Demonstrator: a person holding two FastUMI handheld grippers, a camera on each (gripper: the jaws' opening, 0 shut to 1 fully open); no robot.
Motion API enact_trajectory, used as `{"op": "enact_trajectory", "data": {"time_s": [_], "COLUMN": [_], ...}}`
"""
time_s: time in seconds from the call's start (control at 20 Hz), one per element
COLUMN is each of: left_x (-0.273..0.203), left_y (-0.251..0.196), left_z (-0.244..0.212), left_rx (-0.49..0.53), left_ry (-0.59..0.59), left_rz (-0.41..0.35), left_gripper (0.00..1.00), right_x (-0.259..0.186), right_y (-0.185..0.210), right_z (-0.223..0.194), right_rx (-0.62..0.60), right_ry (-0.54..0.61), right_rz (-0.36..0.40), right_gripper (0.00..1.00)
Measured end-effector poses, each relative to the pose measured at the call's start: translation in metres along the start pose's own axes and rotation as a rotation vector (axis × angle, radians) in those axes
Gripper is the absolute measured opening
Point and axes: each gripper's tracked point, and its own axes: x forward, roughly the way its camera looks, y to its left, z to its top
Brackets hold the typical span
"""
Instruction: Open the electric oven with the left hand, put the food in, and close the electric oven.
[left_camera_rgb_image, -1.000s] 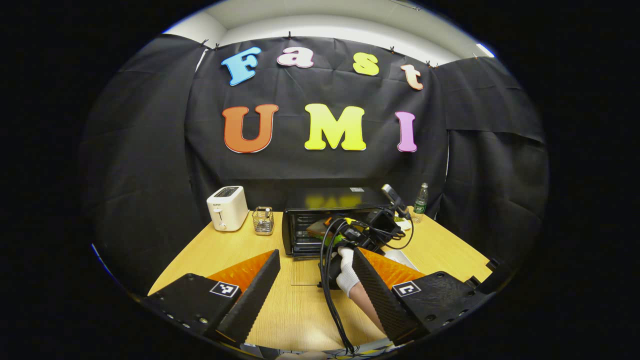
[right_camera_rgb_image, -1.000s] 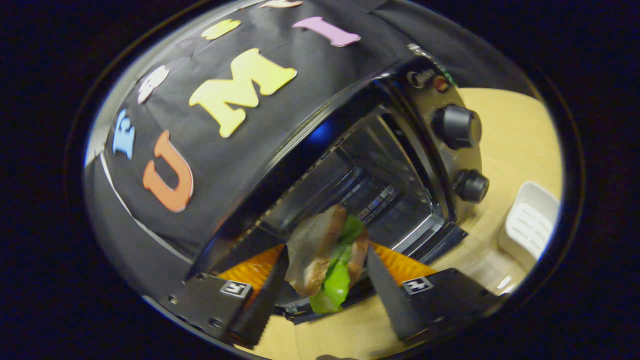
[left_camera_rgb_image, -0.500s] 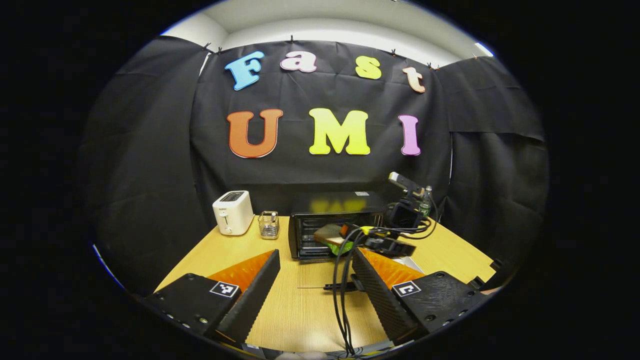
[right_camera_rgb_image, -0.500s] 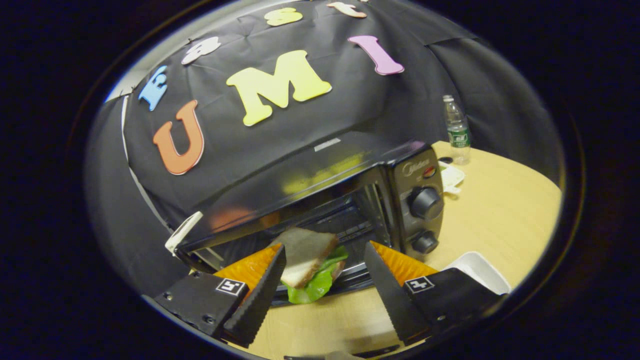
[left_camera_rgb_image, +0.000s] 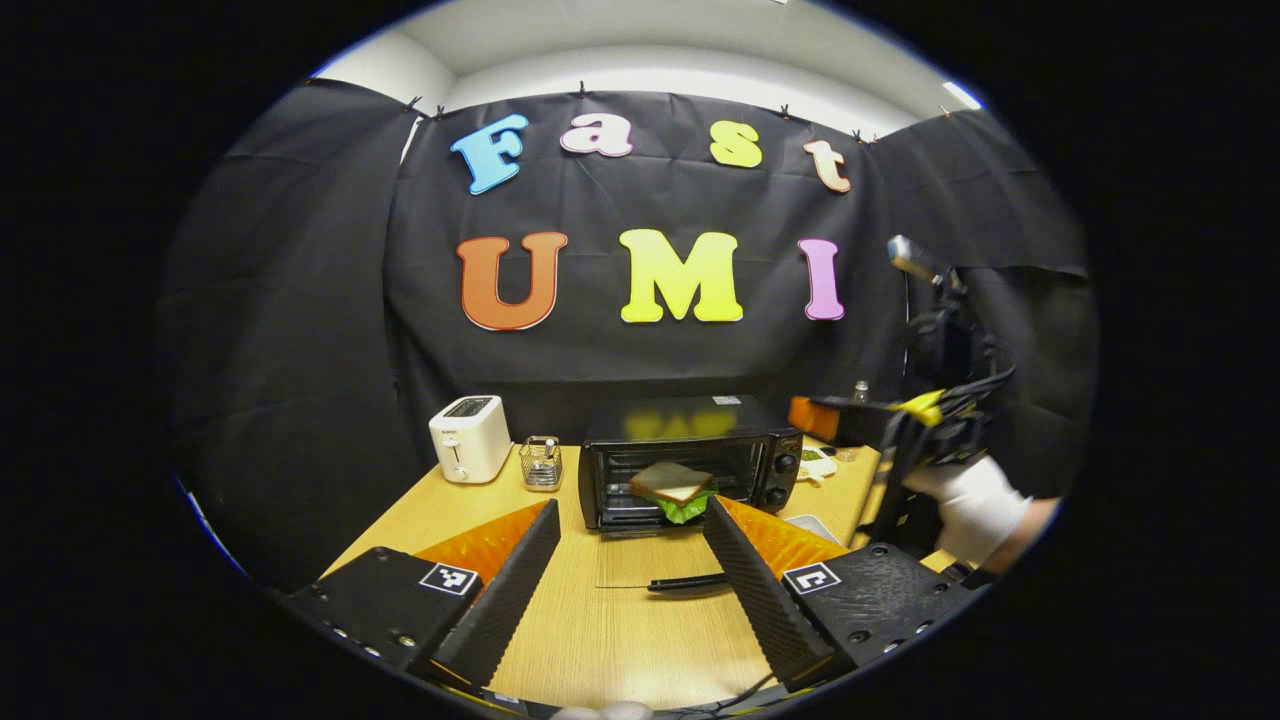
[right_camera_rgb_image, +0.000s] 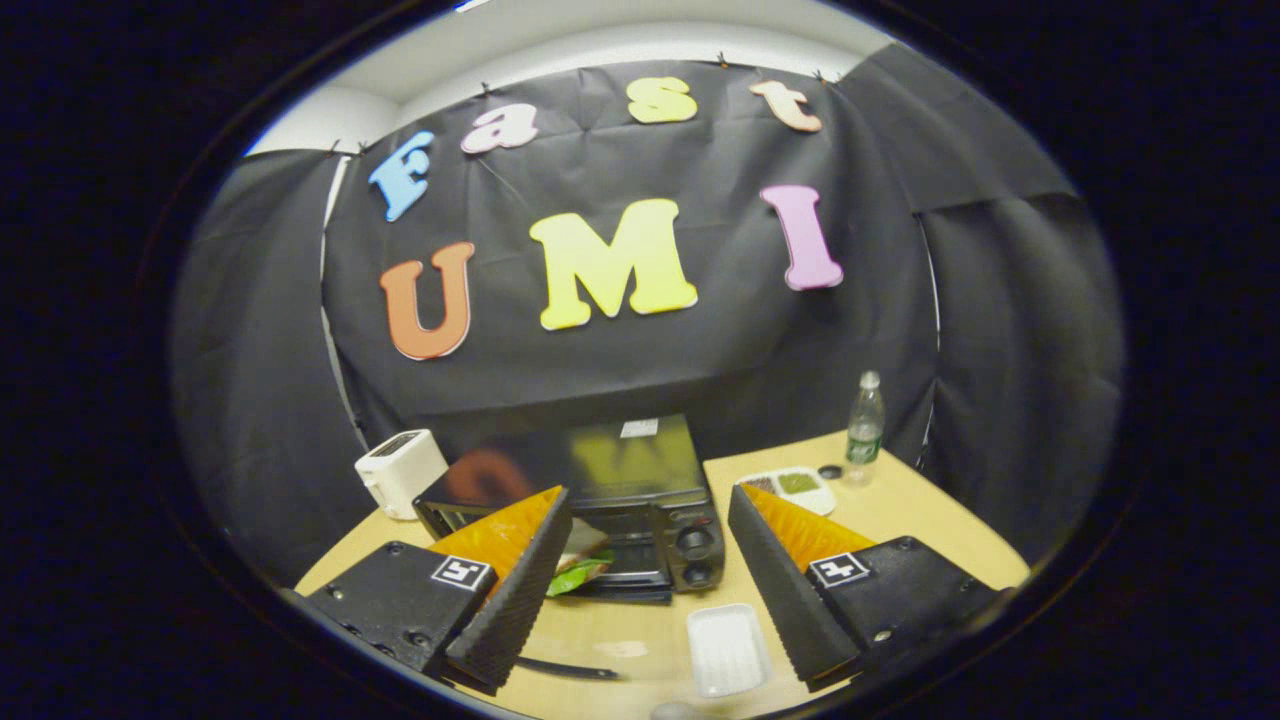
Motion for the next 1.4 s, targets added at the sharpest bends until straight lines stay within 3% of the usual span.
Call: {"op": "enact_trajectory", "data": {"time_s": [0.3, 0.6, 0.85, 1.0, 1.4], "left_x": [0.011, 0.030, 0.062, 0.086, 0.132], "left_y": [-0.017, -0.046, -0.068, -0.079, -0.083], "left_z": [-0.017, -0.054, -0.114, -0.158, -0.226], "left_rx": [0.030, 0.047, 0.042, 0.024, -0.014], "left_ry": [0.026, 0.079, 0.167, 0.231, 0.351], "left_rz": [0.018, 0.031, 0.036, 0.025, 0.026], "left_gripper": [0.95, 0.95, 0.96, 0.96, 0.96], "right_x": [-0.085, -0.138, -0.167, -0.177, -0.171], "right_y": [-0.060, -0.112, -0.141, -0.143, -0.150], "right_z": [0.073, 0.097, 0.100, 0.093, 0.088], "right_rx": [-0.059, -0.055, -0.135, -0.124, -0.138], "right_ry": [-0.102, -0.095, -0.077, -0.031, 0.039], "right_rz": [-0.024, -0.039, -0.058, -0.056, -0.111], "right_gripper": [0.94, 0.94, 0.94, 0.95, 0.96]}}
